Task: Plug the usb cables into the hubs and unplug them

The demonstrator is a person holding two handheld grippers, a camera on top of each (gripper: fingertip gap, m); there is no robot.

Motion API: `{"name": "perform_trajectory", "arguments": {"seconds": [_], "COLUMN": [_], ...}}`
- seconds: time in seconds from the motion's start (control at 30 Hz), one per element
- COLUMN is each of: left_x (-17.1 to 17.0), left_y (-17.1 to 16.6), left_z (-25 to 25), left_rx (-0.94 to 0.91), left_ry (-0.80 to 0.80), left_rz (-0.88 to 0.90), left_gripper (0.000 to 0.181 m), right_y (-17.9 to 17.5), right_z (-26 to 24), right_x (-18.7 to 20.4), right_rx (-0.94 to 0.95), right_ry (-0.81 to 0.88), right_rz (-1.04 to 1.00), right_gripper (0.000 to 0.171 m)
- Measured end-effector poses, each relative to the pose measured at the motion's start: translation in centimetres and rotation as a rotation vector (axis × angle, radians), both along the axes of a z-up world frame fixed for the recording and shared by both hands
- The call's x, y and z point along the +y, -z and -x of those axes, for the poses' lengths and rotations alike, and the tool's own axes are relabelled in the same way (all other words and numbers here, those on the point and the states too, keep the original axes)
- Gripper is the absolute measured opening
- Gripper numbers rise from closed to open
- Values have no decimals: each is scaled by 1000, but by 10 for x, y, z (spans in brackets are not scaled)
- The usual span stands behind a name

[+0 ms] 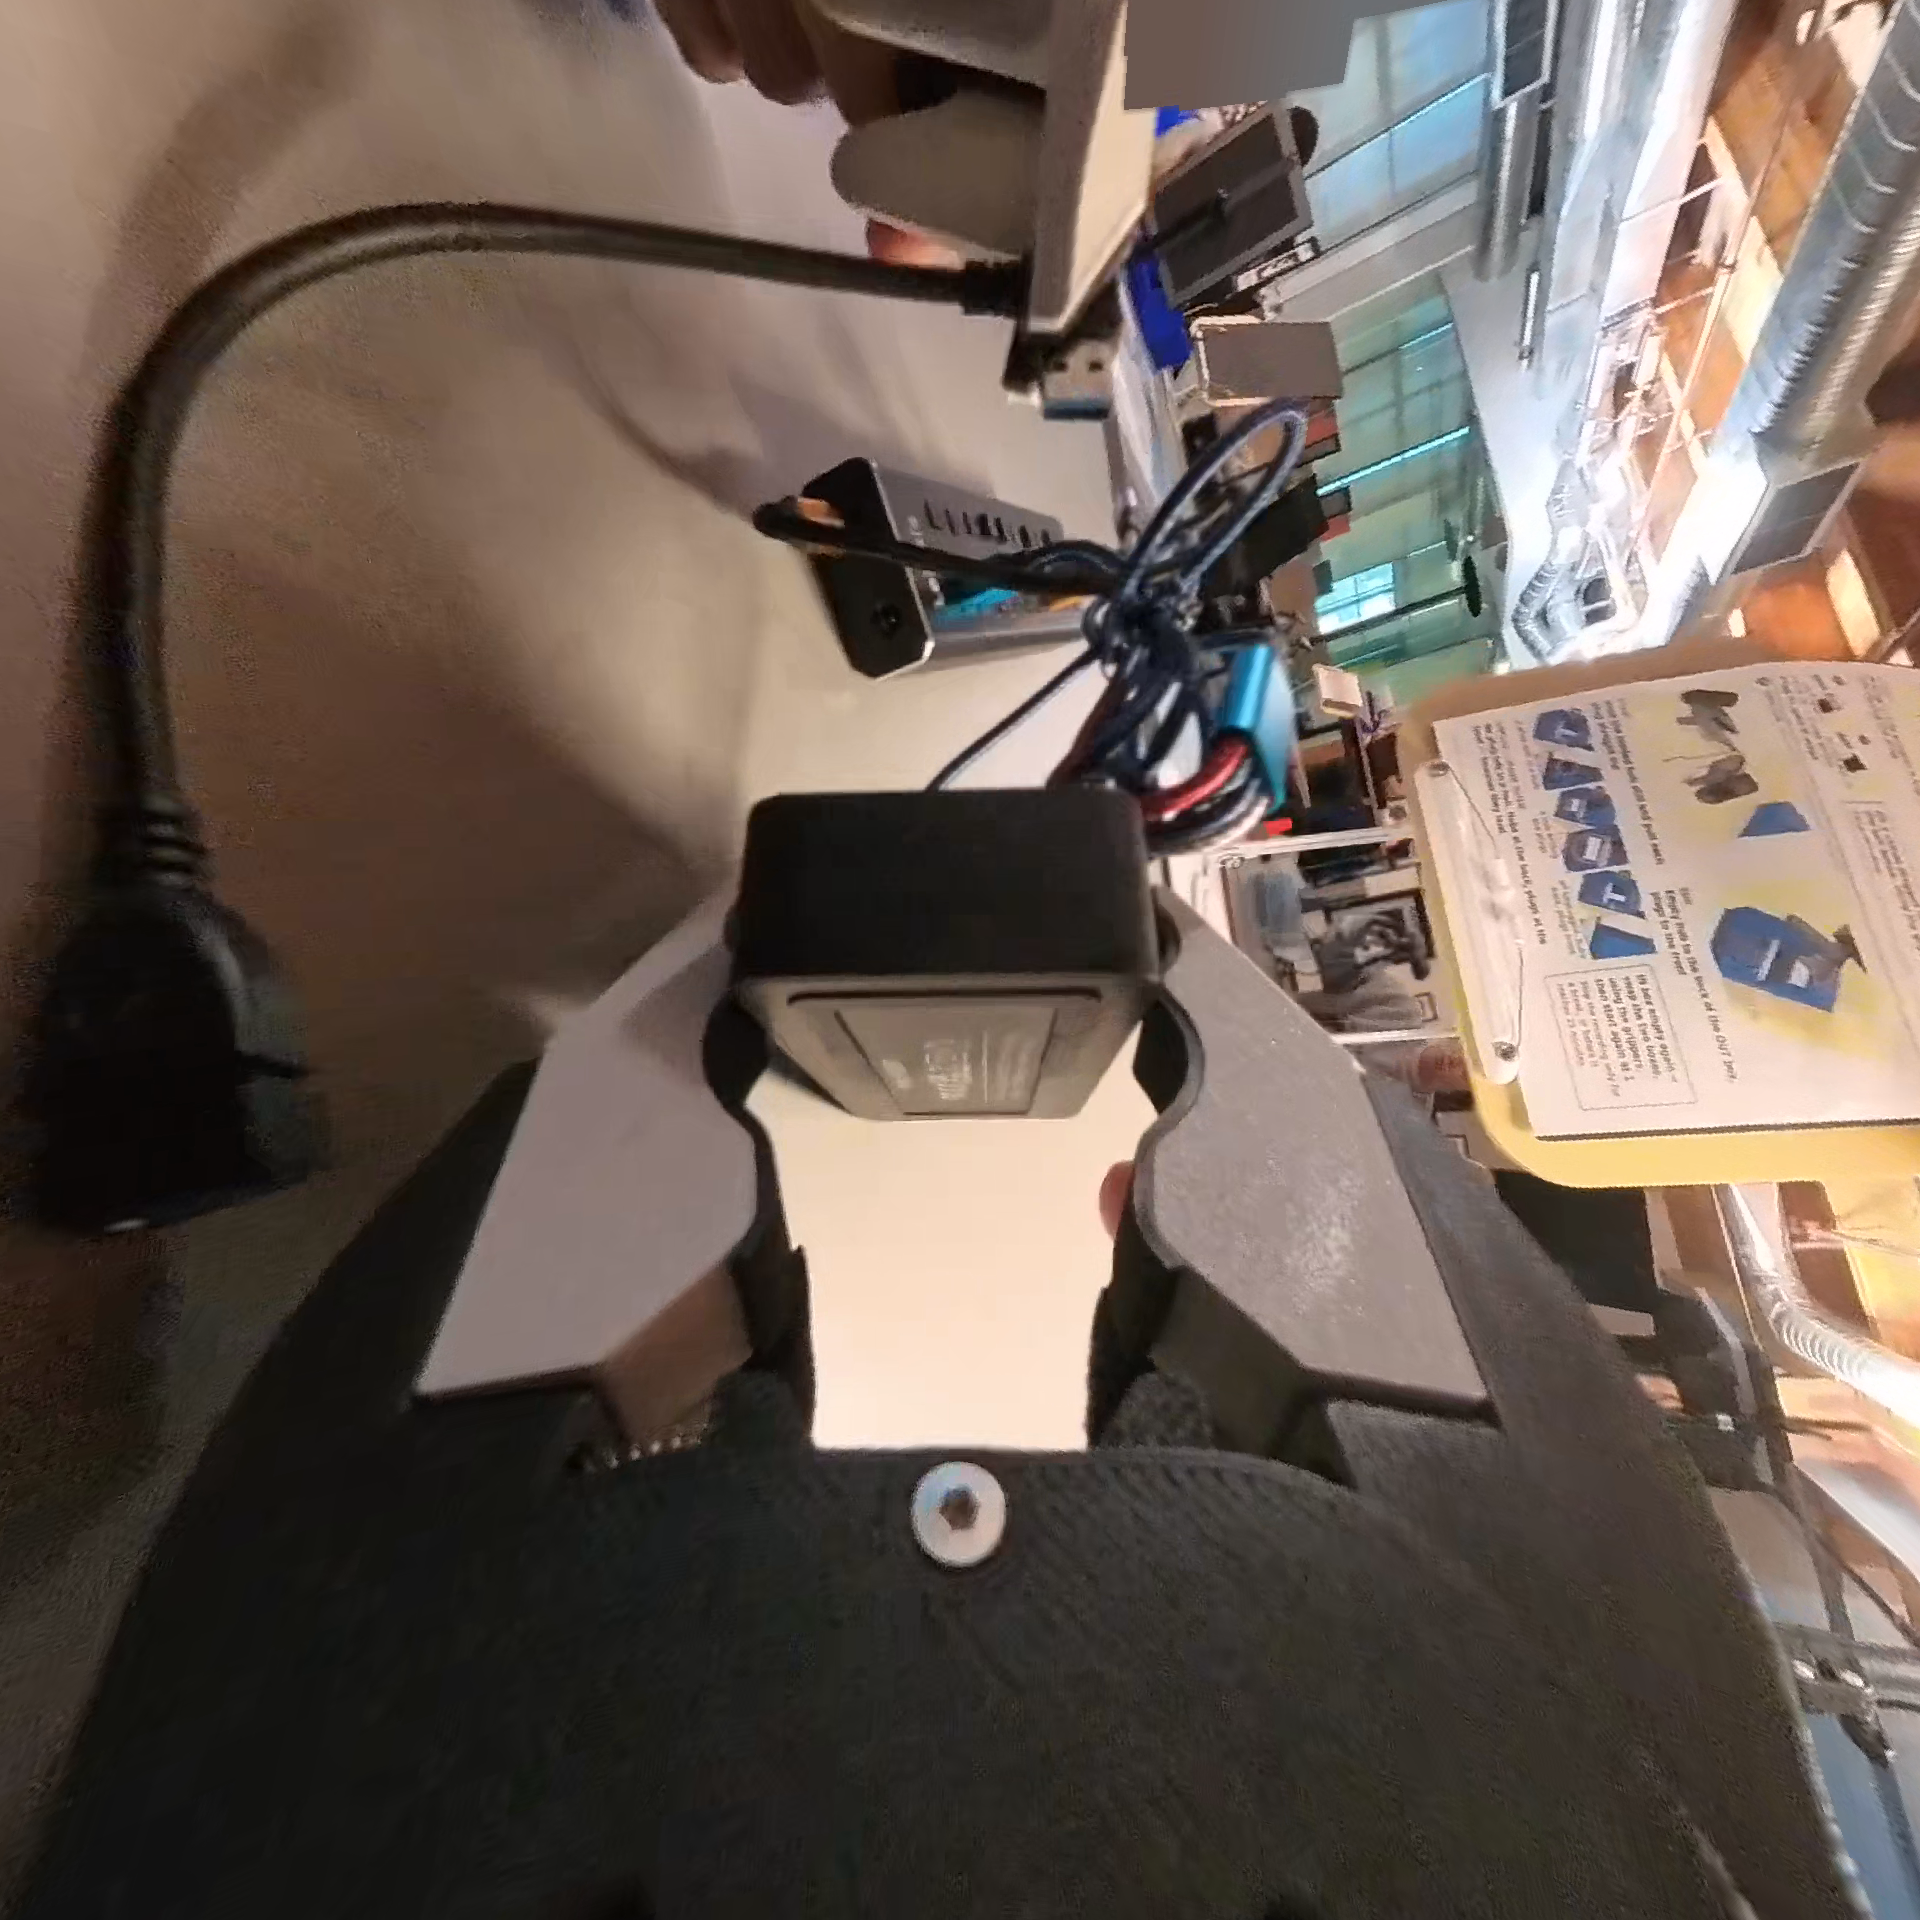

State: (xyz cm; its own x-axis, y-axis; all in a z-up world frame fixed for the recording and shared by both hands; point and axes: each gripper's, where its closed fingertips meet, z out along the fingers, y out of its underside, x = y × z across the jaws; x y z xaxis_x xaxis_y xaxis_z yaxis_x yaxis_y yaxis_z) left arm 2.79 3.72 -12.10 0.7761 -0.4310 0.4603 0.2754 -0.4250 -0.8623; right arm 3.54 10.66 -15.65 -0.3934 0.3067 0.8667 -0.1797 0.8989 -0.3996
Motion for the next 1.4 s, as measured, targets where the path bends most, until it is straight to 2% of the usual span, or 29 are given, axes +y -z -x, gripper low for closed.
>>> {"name": "perform_trajectory", "arguments": {"seconds": [0.03,0.37,0.5,0.67,0.83,0.93,1.13,1.3,1.4], "left_x": [0,-1,-7,-10,-7,-8,-11,-6,0], "left_y": [0,-2,-6,-8,-27,-50,-88,-105,-112], "left_z": [1,0,-10,-20,-12,-6,-13,-31,-41], "left_rx": [-1,-26,-79,-97,-113,-136,-179,-166,-125], "left_ry": [-2,6,81,129,55,-2,-91,-191,-281], "left_rz": [2,-4,2,6,-83,-184,-348,-414,-452], "left_gripper": [11,12,11,11,11,11,11,11,11], "right_y": [4,8,8,-9,-22,-25,-13,7,0], "right_z": [-2,-26,-37,-53,-80,-99,-135,-136,-124], "right_x": [-1,-6,3,15,12,-3,-63,-112,-136], "right_rx": [-29,-190,-191,-127,-178,-232,-479,-767,-825], "right_ry": [3,33,98,181,218,216,150,253,285], "right_rz": [-14,-10,19,116,315,444,684,968,1195], "right_gripper": [75,84,84,77,64,58,50,44,46]}}
